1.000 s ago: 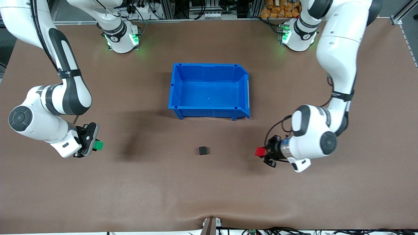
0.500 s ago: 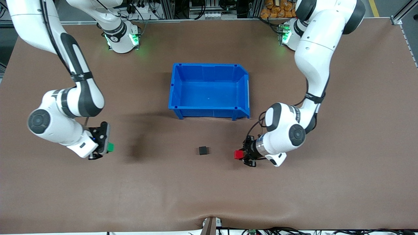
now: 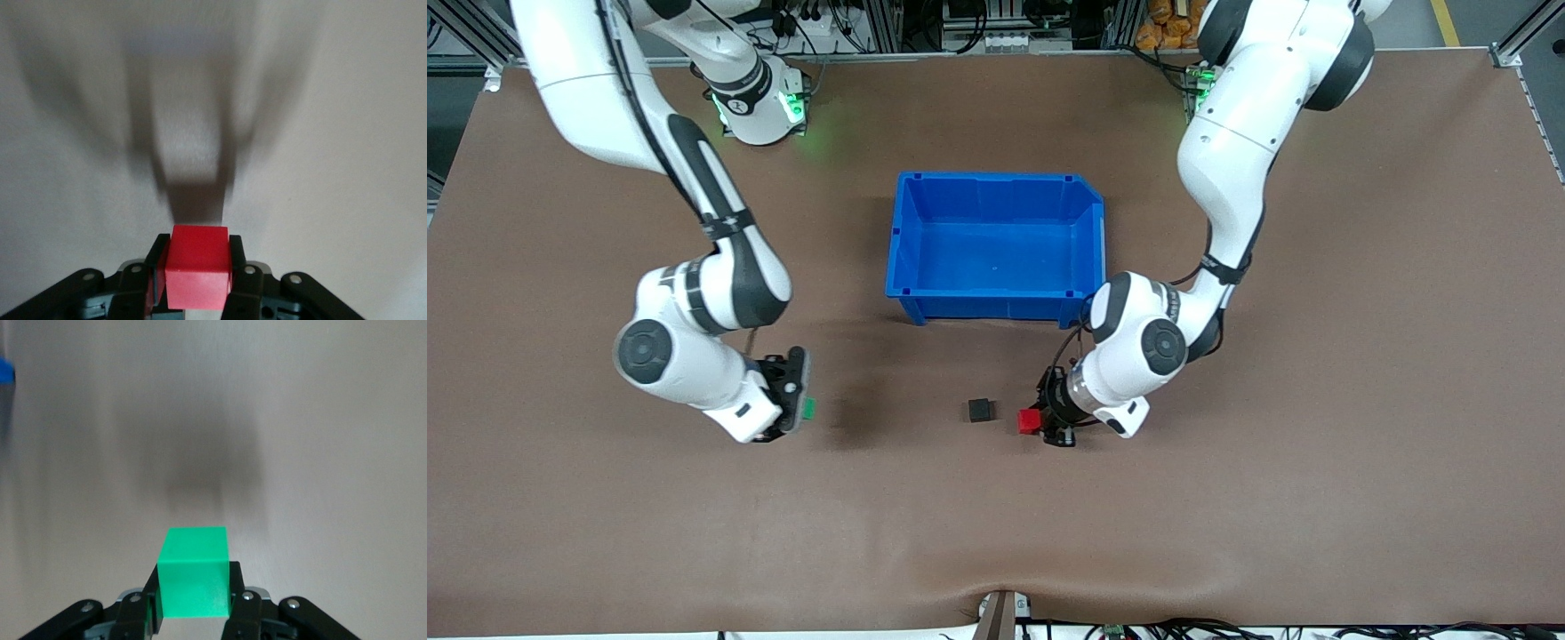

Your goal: Attach green and red cubes to black cube

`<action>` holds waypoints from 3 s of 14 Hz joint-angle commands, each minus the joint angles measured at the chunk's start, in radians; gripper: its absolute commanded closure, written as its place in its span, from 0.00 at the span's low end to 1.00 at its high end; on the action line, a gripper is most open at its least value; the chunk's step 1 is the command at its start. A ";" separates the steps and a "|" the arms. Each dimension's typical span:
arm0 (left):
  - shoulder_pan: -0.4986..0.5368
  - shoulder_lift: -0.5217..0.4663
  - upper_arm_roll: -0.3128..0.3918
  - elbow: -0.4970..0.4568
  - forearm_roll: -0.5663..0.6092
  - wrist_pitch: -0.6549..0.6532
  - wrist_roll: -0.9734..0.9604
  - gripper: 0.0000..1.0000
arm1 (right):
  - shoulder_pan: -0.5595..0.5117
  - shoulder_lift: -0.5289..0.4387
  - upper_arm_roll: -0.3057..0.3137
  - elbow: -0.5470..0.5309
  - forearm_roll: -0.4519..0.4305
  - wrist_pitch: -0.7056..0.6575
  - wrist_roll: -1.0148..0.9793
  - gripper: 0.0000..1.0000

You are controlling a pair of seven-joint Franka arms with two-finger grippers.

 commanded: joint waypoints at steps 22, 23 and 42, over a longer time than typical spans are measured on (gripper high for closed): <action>-0.079 0.062 0.011 0.054 -0.013 0.019 0.026 1.00 | 0.122 0.137 -0.010 0.070 0.006 0.115 0.302 1.00; -0.081 0.062 0.011 0.054 -0.011 0.019 0.026 0.99 | 0.141 0.147 -0.010 0.093 0.002 0.109 0.312 1.00; 0.175 -0.189 0.003 0.046 0.170 -0.386 0.334 0.00 | 0.356 0.327 -0.088 0.450 -0.184 -0.181 0.642 1.00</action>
